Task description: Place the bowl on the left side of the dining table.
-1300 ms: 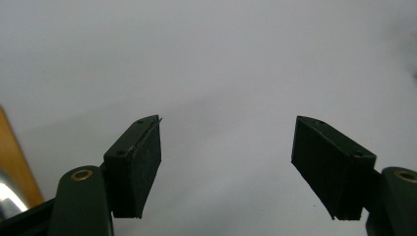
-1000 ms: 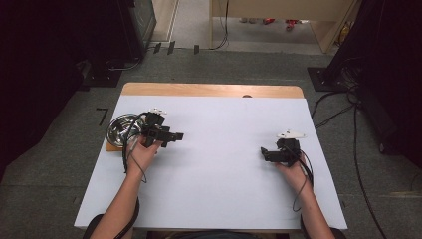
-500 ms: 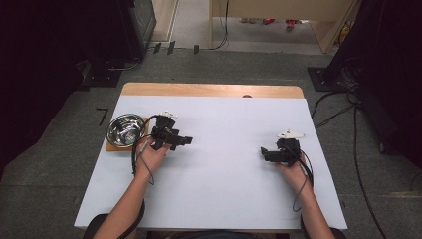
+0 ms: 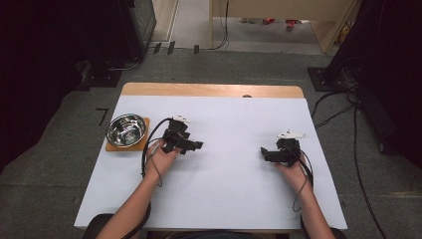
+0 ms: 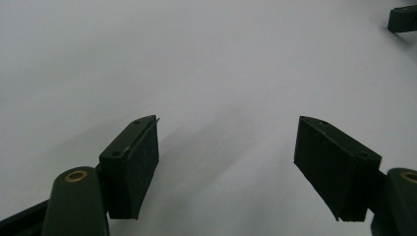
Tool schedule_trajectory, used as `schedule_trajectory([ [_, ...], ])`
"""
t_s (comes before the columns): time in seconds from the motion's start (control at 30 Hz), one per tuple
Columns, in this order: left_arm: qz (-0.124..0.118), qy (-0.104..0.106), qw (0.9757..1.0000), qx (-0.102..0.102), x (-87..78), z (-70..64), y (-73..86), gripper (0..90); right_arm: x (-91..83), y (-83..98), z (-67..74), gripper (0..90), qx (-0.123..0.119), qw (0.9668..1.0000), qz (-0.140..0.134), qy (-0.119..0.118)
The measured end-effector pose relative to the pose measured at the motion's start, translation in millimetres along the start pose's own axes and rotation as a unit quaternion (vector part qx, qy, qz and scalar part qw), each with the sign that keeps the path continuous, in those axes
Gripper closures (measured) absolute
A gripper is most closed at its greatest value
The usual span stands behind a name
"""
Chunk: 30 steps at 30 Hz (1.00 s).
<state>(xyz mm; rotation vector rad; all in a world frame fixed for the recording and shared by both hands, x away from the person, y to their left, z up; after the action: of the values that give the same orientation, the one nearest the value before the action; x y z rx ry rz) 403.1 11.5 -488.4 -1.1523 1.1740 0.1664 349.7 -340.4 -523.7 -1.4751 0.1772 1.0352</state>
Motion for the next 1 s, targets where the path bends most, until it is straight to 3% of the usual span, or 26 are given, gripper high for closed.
schedule_trajectory([
  [0.13, 0.002, 0.003, 1.0, 0.009, 4.8, -7.8, -1.1, 25.6, 0.0, 0.0, 0.0, 11.4, 0.0, 1.0, 0.0, 0.0],
  [0.23, 0.002, 0.014, 0.9999, 0.005, 8.5, -11.9, -0.8, 25.6, 0.0, 0.0, 0.0, 11.4, 0.0, 1.0, 0.0, 0.0],
  [0.5, 0.007, 0.005, 0.9997, 0.022, 20.6, -26.1, -0.1, 25.0, 0.0, 0.0, 0.0, 11.4, 0.0, 1.0, 0.0, 0.0],
  [0.93, -0.022, -0.003, 0.9989, 0.042, 27.1, -38.2, 5.1, 10.0, 0.0, 0.0, 0.0, 11.4, 0.0, 1.0, 0.0, 0.0],
  [1.0, -0.027, 0.008, 0.9988, 0.041, 28.3, -38.9, 6.3, 6.1, 0.0, -0.1, 0.0, 11.4, 0.0, 1.0, 0.0, 0.0],
])
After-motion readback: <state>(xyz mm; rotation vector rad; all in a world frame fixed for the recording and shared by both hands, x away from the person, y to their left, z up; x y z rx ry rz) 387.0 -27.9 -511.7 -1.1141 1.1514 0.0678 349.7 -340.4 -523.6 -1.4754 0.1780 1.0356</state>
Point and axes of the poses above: each handheld gripper's, and its own axes: x roughly forward along the jaws, y roughly out of its underside, z roughly to its left, the point moved 3 cm from there along x, roughly forward along the jaws, and after that the axes turned 12 degrees about -y, right-handed, at the moved point
